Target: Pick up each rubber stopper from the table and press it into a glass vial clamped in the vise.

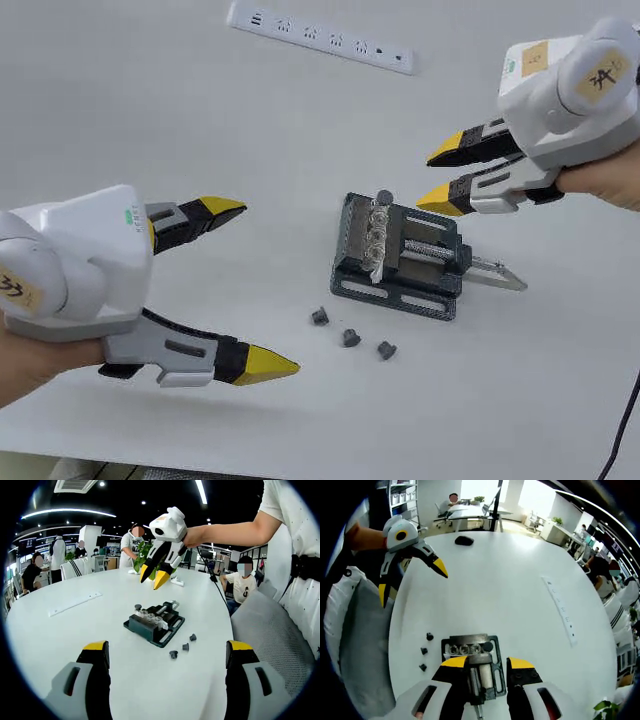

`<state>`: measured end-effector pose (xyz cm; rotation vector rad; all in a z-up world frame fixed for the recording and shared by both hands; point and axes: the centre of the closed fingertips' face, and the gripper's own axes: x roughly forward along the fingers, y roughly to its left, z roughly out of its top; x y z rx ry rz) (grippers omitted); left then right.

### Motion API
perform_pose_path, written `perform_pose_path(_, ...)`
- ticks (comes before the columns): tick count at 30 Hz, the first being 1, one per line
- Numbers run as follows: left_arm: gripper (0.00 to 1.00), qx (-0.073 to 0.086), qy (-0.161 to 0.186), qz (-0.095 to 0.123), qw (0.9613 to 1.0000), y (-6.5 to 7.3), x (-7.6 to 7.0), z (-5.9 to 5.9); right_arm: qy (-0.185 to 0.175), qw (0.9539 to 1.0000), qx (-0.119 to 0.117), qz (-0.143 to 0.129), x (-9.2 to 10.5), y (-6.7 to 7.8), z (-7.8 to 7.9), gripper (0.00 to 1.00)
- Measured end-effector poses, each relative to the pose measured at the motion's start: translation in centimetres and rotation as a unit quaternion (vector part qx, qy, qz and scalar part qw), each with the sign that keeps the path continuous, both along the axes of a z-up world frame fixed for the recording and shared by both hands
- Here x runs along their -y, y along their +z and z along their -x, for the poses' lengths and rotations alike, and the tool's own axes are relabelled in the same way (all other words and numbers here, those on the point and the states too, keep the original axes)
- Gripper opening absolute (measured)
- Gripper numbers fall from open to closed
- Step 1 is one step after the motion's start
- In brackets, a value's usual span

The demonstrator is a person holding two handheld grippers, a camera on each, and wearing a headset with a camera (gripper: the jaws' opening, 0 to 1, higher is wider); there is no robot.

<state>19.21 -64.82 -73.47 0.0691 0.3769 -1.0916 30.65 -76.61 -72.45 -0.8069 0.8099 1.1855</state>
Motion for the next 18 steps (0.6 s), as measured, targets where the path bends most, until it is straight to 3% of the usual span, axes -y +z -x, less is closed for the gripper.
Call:
perform_pose_path(8,0.96,0.004,-0.007,-0.008,0.9999,0.3,0.0,0.2,-0.034,0.9990,0.015,-0.023,1.1,0.9,1.0,0.30)
perform_pose_path(13,0.96,0.006,-0.008,-0.011,0.9999,0.5,-0.1,0.4,-0.068,0.9962,0.027,-0.048,1.7,1.6,2.0,0.31)
perform_pose_path(18,0.96,0.007,-0.009,-0.013,0.9999,0.6,-0.2,0.5,-0.094,0.9929,0.027,-0.068,2.5,1.3,3.6,0.33)
